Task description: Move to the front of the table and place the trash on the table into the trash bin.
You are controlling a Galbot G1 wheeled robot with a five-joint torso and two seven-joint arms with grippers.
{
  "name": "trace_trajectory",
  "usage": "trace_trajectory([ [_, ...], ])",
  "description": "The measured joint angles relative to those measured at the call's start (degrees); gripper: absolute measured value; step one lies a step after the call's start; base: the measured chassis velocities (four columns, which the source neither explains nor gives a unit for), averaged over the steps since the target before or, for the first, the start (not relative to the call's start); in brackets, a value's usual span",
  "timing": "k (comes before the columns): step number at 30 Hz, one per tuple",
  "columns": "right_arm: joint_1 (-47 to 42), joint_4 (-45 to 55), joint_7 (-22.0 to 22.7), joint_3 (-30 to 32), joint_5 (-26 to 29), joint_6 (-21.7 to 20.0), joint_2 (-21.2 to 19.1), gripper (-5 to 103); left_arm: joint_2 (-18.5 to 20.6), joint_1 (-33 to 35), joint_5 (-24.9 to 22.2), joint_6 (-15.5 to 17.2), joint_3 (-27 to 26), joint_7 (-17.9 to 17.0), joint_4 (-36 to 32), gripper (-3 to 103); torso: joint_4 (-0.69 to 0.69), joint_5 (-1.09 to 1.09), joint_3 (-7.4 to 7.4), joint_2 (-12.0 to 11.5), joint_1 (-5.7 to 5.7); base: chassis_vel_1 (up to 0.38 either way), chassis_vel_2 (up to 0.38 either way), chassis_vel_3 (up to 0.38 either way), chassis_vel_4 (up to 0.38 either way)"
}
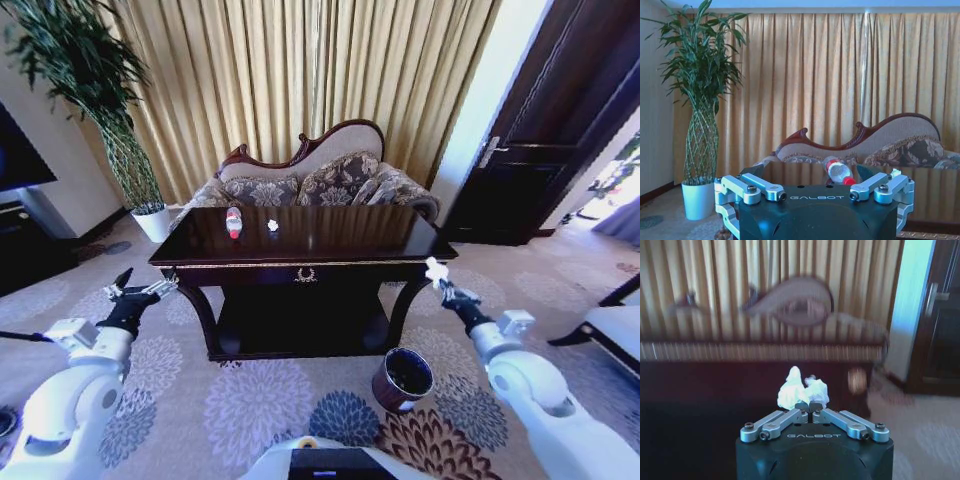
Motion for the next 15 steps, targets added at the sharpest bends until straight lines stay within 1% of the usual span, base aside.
trace_trajectory([
  [2, 0.0, -1.2, -0.3, -0.5, -0.8, 0.4, 0.3, 0, 0.0, 0.0, 0.0, 0.0, 0.1, 0.0, 0.0, 100, 0.00, 0.00, 0.00, 0.0, 0.00, 0.000, 0.000, 0.000, 0.000],
  [3, 0.5, -7.2, -1.3, -3.1, -3.9, 3.0, 1.4, 0, -0.2, 0.0, 0.0, 0.0, 0.2, 0.0, -0.1, 100, -0.01, 0.01, -0.01, 0.0, -0.01, 0.000, 0.000, 0.000, 0.000],
  [4, 1.2, -10.6, -1.8, -4.6, -5.3, 4.3, 1.8, 0, -0.3, 0.1, 0.0, -0.1, 0.2, -0.1, -0.3, 100, -0.02, 0.01, -0.02, 0.0, -0.02, 0.000, 0.000, 0.000, 0.000],
  [5, 1.2, -10.6, -1.8, -4.6, -5.3, 4.3, 1.8, 0, -0.3, 0.1, 0.0, -0.1, 0.2, -0.1, -0.3, 100, -0.02, 0.01, -0.02, 0.0, -0.02, 0.000, 0.000, 0.000, 0.000],
  [8, 5.9, -21.8, -2.9, -9.8, -9.0, 7.3, 2.7, 0, -0.4, 1.1, -0.1, -0.3, -0.3, -0.2, -1.0, 100, -0.01, 0.01, -0.01, 0.0, -0.03, 0.000, 0.000, 0.000, 0.000],
  [9, 5.9, -21.8, -2.9, -9.8, -9.0, 7.3, 2.7, 0, -0.4, 1.1, -0.1, -0.3, -0.3, -0.2, -1.0, 100, -0.01, 0.01, -0.01, 0.0, -0.03, 0.000, 0.000, 0.000, 0.000],
  [10, 9.1, -26.7, -3.0, -12.0, -9.8, 8.5, 3.2, 0, -0.4, 1.4, -0.5, -0.5, -0.7, -0.2, -1.2, 100, 0.03, 0.00, -0.01, 0.0, -0.03, 0.000, 0.000, 0.000, 0.000],
  [11, 9.1, -26.7, -3.0, -12.0, -9.8, 8.5, 3.2, 0, -0.4, 1.4, -0.5, -0.5, -0.7, -0.2, -1.2, 100, 0.03, 0.00, -0.01, 0.0, -0.03, 0.000, 0.000, 0.000, 0.000],
  [12, 11.8, -30.7, -3.0, -13.8, -10.0, 9.2, 3.5, 0, -0.3, 1.6, -0.9, -0.6, -1.0, -0.3, -1.4, 100, 0.03, 0.01, -0.01, 0.0, -0.03, 0.000, 0.000, 0.000, 0.000],
  [14, 14.9, -35.4, -3.0, -15.8, -10.3, 10.1, 3.7, 0, -0.3, 1.9, -1.1, -0.8, -1.3, -0.3, -1.6, 100, 0.02, 0.01, -0.01, 0.0, -0.02, 0.000, 0.000, 0.000, 0.000],
  [15, 14.9, -35.4, -3.0, -15.8, -10.3, 10.1, 3.7, 0, -0.3, 1.9, -1.1, -0.8, -1.3, -0.3, -1.6, 100, 0.02, 0.01, -0.01, 0.0, -0.02, 0.000, 0.000, 0.000, 0.000],
])
